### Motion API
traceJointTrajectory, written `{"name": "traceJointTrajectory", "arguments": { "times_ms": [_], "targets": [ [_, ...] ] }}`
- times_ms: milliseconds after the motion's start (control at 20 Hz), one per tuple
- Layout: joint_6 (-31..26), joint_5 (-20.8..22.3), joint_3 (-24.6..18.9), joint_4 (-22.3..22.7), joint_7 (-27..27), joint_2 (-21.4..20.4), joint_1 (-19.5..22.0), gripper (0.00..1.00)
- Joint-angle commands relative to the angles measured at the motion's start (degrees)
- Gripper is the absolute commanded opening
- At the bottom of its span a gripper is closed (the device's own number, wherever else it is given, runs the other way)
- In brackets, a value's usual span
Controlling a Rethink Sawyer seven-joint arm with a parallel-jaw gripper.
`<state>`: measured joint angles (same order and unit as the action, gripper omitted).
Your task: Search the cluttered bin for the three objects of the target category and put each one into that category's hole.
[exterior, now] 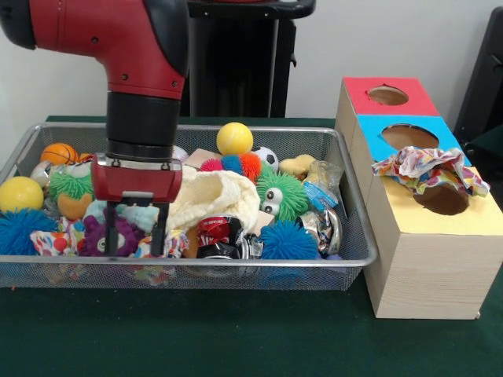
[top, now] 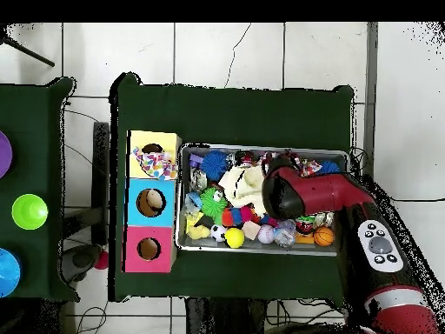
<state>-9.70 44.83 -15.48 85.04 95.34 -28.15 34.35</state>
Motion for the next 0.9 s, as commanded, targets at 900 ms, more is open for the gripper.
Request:
{"name": "traceJointTrajectory", "arguments": {
  "times_ms": [900],
  "targets": [
    [-19.12, -19.38, -7.56, 3.0, 1.02, 10.91, 9.76, 1.0]
  ]
}}
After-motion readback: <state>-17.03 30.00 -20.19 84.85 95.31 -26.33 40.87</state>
